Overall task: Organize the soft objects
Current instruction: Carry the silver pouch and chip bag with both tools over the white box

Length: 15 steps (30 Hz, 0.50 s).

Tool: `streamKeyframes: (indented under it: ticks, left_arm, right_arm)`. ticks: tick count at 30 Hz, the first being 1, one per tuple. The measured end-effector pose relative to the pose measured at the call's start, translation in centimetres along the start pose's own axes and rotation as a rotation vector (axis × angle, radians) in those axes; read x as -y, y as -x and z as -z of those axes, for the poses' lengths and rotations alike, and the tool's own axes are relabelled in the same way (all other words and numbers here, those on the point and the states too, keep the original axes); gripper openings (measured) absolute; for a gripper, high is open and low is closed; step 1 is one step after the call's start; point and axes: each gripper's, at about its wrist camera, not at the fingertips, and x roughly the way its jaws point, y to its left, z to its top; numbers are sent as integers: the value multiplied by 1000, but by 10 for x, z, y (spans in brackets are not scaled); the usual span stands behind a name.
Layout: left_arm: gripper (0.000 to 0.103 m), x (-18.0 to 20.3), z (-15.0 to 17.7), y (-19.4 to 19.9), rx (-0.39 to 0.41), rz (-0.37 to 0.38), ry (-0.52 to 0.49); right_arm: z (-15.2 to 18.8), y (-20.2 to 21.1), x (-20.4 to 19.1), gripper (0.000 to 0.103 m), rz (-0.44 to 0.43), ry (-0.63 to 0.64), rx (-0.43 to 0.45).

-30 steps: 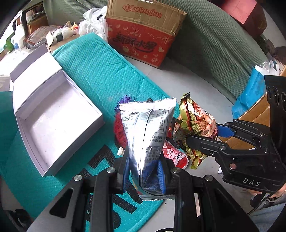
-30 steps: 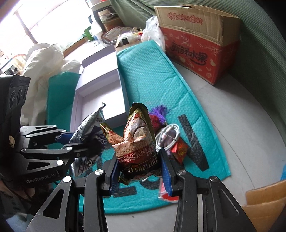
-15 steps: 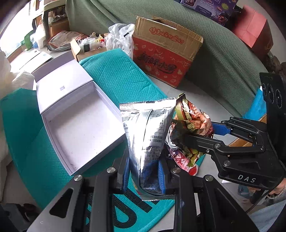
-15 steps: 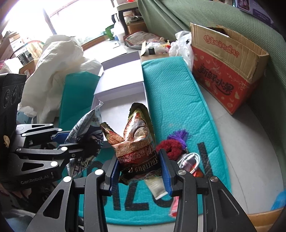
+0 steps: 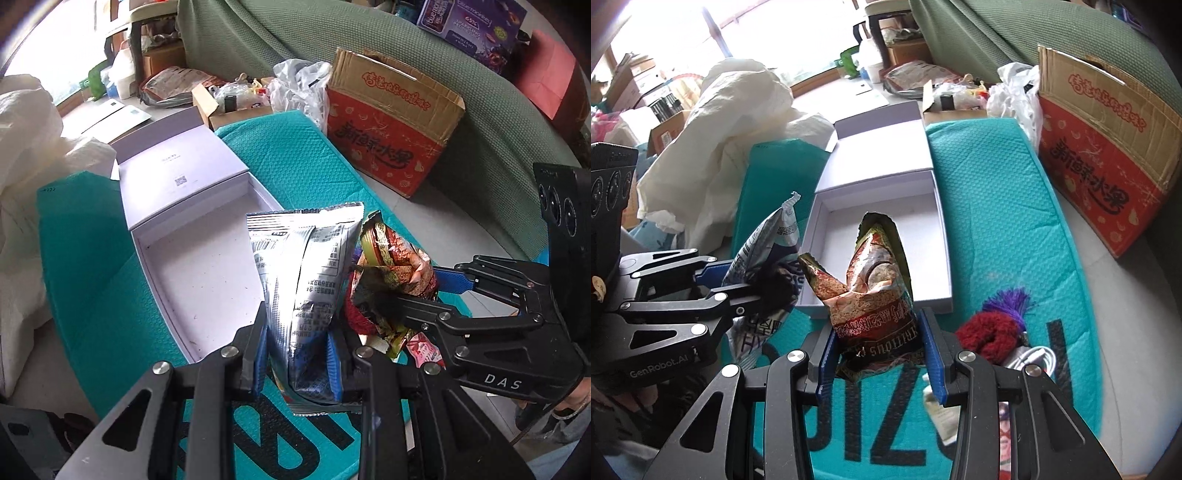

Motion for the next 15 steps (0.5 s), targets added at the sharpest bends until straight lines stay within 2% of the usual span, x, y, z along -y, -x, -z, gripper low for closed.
streamKeyframes:
  ticks: [8,15]
  left_arm:
    - [26,-35,9,-16,9,-88,87]
    - [26,-57,0,-26,29,-155,129]
  right_arm:
    - [-18,-39,-7,40,-35,41,-20]
    - [-37,-65,-11,40,-37,67,-33]
